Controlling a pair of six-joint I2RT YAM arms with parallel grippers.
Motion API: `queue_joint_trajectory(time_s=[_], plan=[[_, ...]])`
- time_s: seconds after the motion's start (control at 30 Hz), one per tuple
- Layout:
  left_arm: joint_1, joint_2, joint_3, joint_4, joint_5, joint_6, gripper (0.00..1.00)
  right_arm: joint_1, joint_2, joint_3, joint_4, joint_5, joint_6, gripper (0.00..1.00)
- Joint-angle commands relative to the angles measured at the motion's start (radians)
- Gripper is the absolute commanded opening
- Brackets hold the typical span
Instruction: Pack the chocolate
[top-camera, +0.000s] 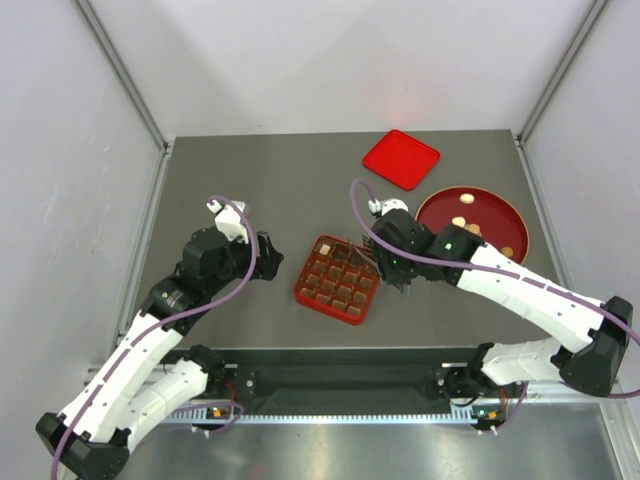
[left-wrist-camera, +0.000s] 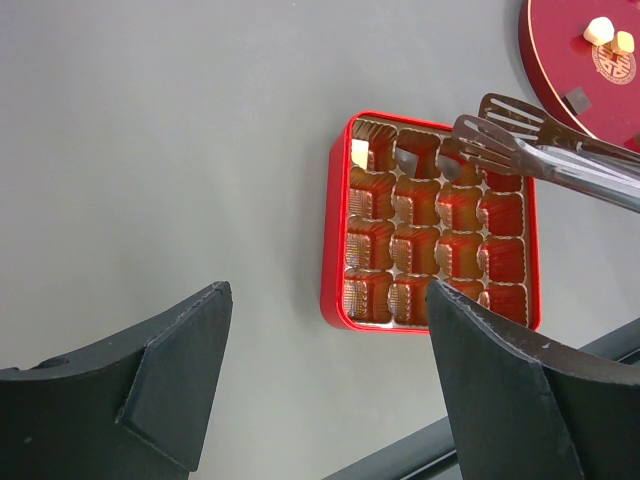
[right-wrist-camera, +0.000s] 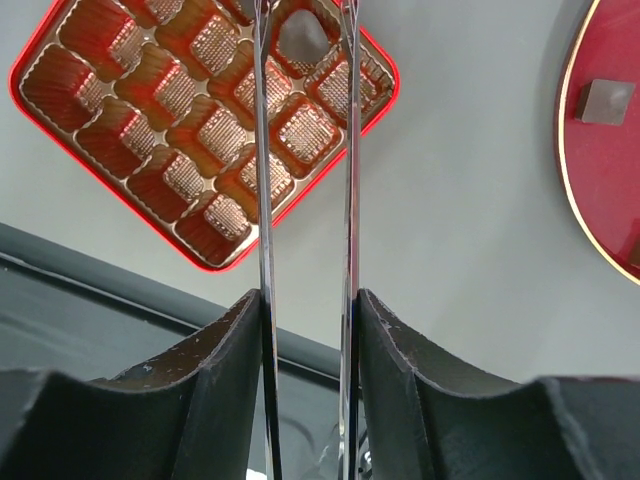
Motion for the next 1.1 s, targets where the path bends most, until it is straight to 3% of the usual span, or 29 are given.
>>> queue_joint_trajectory(time_s=[0.0, 0.33, 0.47, 0.67, 1.07], plan=[[-0.003, -0.012, 0.005, 0.013, 0.000, 0.000, 0.84, 0.023, -0.026, 0.053, 0.009, 0.034, 0.013, 0.41], [-0.003, -0.014, 0.001, 0.016, 0.010, -0.003, 0.84, -0.004, -0.032, 0.173, -0.120, 0.184, 0.015, 0.40], [-0.003, 0.001, 0.004, 0.019, 0.015, -0.002, 0.83, -0.156, -0.065, 0.150, -0.174, 0.184, -0.034, 0.39], [-0.001, -0.011, 0.005, 0.022, 0.015, 0.002, 0.83, -0.388, -0.153, 0.024, -0.126, 0.078, -0.134, 0.40], [-0.003, -0.014, 0.002, 0.016, 0.014, 0.003, 0.84, -0.529, -0.133, -0.117, -0.025, -0.029, -0.224, 0.41]])
